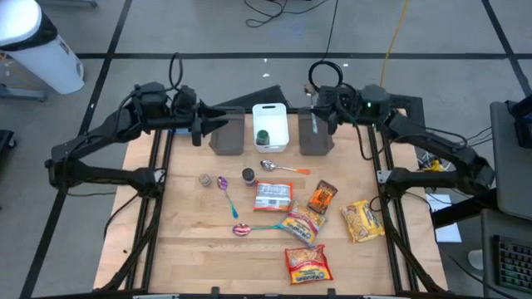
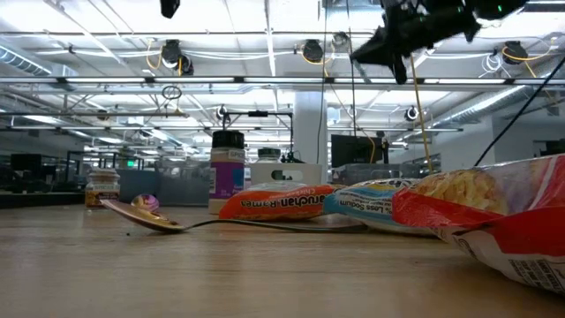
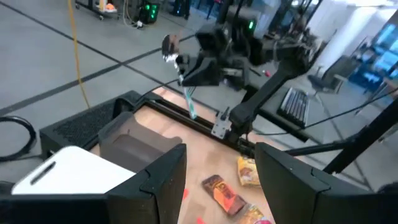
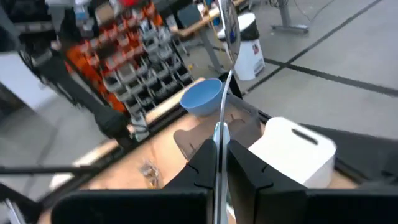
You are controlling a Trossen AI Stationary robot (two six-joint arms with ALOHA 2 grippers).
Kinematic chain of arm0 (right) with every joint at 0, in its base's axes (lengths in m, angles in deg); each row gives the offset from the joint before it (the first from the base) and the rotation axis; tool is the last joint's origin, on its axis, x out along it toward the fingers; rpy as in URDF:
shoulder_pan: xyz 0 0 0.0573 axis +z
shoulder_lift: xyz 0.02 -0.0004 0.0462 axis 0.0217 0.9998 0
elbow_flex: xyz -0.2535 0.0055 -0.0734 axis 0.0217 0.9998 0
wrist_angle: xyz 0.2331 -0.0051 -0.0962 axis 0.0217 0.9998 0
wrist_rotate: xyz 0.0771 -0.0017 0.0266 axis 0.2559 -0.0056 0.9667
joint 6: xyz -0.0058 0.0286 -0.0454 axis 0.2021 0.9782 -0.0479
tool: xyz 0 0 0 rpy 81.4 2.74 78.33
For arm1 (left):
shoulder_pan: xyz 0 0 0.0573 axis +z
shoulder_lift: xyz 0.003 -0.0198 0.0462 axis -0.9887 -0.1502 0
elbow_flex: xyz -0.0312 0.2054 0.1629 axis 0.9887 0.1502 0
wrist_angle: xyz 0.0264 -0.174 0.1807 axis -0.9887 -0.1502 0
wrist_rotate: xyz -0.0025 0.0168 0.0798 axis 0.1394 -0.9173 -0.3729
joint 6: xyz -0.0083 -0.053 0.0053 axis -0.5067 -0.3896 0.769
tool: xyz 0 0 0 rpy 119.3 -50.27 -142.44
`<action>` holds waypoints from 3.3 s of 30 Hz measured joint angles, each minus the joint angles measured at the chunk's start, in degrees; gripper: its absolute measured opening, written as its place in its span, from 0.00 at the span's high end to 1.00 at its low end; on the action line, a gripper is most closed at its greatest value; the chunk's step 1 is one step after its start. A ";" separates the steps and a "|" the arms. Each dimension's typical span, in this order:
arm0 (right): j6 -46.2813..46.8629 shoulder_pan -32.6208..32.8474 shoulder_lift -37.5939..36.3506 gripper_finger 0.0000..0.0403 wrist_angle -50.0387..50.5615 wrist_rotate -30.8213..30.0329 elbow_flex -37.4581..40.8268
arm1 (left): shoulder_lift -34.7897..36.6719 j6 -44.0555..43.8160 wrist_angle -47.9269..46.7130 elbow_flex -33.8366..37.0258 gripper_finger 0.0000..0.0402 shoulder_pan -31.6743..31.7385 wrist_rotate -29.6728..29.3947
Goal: Pick & Place Food Item
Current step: Put the white spoon into the right black bin
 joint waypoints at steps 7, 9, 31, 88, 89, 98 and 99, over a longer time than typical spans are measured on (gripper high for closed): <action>12.21 0.02 -0.62 0.98 -20.06 0.06 17.06 | 2.64 -2.38 2.14 4.18 0.50 -0.01 -0.43; 14.24 -0.05 -0.62 0.98 -23.48 -0.23 20.39 | 2.65 -2.48 2.01 4.47 0.50 -0.01 -0.52; 18.81 -4.83 6.56 0.98 -27.15 -6.52 25.33 | -0.23 -1.13 2.79 4.62 0.50 0.53 -1.50; -11.92 -7.77 21.25 0.98 4.66 -6.01 7.33 | -0.95 -1.15 2.33 4.59 0.50 0.58 -2.71; -13.10 -7.76 22.00 0.98 6.04 -6.06 5.99 | -0.95 -1.17 2.33 4.59 0.50 0.58 -2.69; -19.18 -7.77 29.43 0.98 16.87 -6.17 -3.12 | -0.95 -1.13 2.12 4.59 0.50 0.56 -2.68; -19.19 -7.76 29.75 0.98 16.93 -6.17 -3.44 | -0.95 -1.13 1.79 4.59 0.50 0.58 -2.67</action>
